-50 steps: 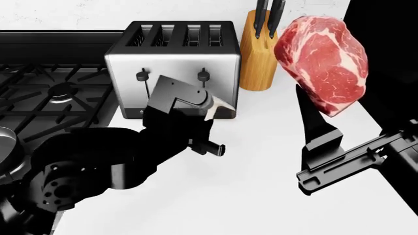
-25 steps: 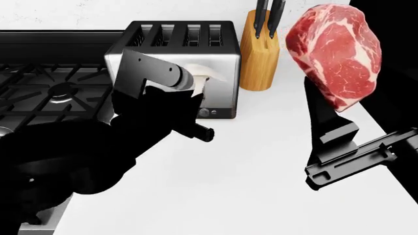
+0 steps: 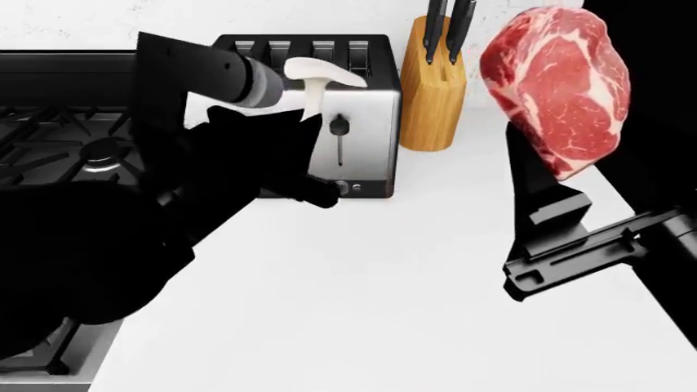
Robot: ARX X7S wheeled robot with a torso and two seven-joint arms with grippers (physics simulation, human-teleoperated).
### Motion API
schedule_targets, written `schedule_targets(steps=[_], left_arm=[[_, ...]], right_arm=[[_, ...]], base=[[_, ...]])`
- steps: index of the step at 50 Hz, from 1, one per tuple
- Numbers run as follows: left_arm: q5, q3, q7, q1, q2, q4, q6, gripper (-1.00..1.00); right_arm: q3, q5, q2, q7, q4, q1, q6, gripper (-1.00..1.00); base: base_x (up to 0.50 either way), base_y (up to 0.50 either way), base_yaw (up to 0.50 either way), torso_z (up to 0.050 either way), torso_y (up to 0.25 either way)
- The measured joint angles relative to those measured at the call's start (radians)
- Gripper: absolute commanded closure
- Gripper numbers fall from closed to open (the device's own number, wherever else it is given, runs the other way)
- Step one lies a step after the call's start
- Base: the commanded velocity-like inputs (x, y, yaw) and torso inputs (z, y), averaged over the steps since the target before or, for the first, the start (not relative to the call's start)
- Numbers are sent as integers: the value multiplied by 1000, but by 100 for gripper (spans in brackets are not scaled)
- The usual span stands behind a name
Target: Place both pans onto different burners. Then place the mushroom and the steak on different pans.
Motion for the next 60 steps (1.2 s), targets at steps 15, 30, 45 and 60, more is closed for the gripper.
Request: schedule_targets(steps=[15,30,45,60], left_arm=[[-20,-25,-12,-5,-21,30,13,100],[-20,-34,-12,-8,-27,34,21,100],[-25,-39,-11,-9,-32,37,26,100],[-24,-42,-6,-2,-37,36,32,100]], right_arm=[[57,-87,-25,-78,-6,-95,-9,100],[98,-133,-40,-111,-14,-144,-21,100],[101,-132,-45,-112,-14,-141,-23,100],[82,-125,-51,-95,-7,-126,-13,100]], base=[[0,0,0,0,1],[-273,0,0,1,0],[-294,0,0,0,0],[0,184,0,0,0]])
